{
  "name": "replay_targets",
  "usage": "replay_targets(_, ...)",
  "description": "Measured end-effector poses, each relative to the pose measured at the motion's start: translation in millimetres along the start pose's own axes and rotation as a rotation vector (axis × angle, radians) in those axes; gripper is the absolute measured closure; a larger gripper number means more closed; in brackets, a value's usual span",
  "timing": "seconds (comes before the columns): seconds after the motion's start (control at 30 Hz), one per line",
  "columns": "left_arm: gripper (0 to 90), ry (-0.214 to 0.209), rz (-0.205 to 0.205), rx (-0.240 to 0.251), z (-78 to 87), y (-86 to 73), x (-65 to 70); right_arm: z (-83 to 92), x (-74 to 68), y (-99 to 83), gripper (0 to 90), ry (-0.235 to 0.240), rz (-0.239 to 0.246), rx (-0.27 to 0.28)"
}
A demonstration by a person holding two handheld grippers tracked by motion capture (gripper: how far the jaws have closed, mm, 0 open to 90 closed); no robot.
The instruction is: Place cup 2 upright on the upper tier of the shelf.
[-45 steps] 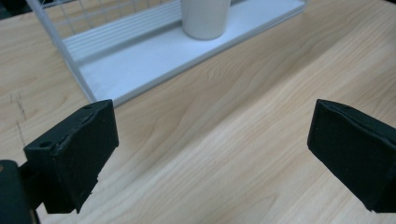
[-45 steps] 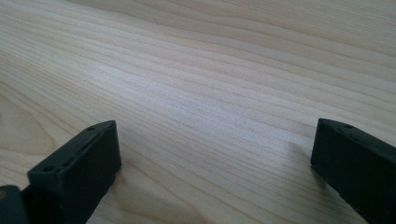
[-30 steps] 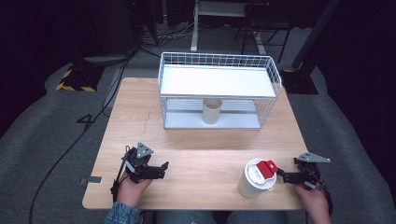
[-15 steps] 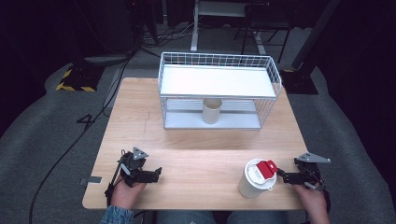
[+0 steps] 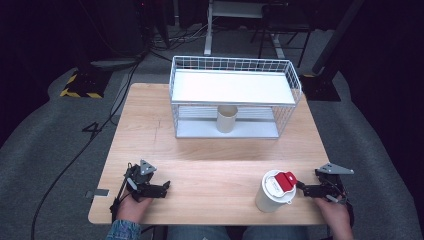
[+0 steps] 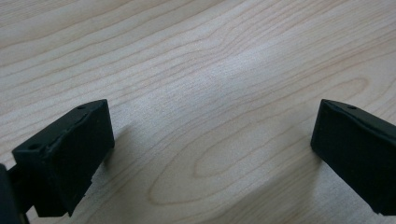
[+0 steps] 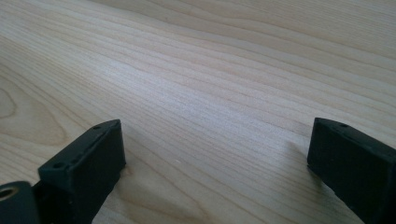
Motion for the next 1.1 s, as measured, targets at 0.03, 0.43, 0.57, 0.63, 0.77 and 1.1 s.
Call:
replay_targets(0.03, 0.2, 0.001, 0.0, 0.001, -1.1, 1.0, -0.7, -0.1, 0.0, 0.0, 3.5, -0.001, 0.0, 0.0)
replay_targets(0.43, 0.2, 0.0, -0.001, 0.002, -3.2, 3.2, -0.9, -1.2, 0.8, 0.7, 0.0, -0.007, -0.01, -0.01)
replay_targets(0.57, 0.2, 0.001, -0.004, 0.001, -3.1, 3.2, -1.1, -0.9, 0.2, 1.2, 0.0, 0.003, -0.006, -0.003)
replay_targets(0.63, 0.2, 0.0, -0.001, 0.002, -3.2, 3.2, -0.9, 0.8, -2.0, 2.7, 0.0, 0.008, 0.003, 0.002)
replay_targets(0.77, 0.2, 0.0, -0.004, 0.001, -3.1, 3.2, -1.1, 8.6, -8.8, 7.1, 0.0, 0.015, 0.025, 0.025)
replay_targets(1.1, 0.2, 0.0, 0.004, 0.001, -3.5, 3.6, -0.6, 37.3, -33.8, 11.0, 0.0, 0.05, 0.069, 0.067)
Point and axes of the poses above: each handheld gripper's, and its own axes: z roughly backward along the jaws, y roughly out of its top, x roughly to its right, the point moved 2 cm from there along -z, roughly forward along the jaws, and after that the axes turned 13 degrees about y, right-handed, at the moved point
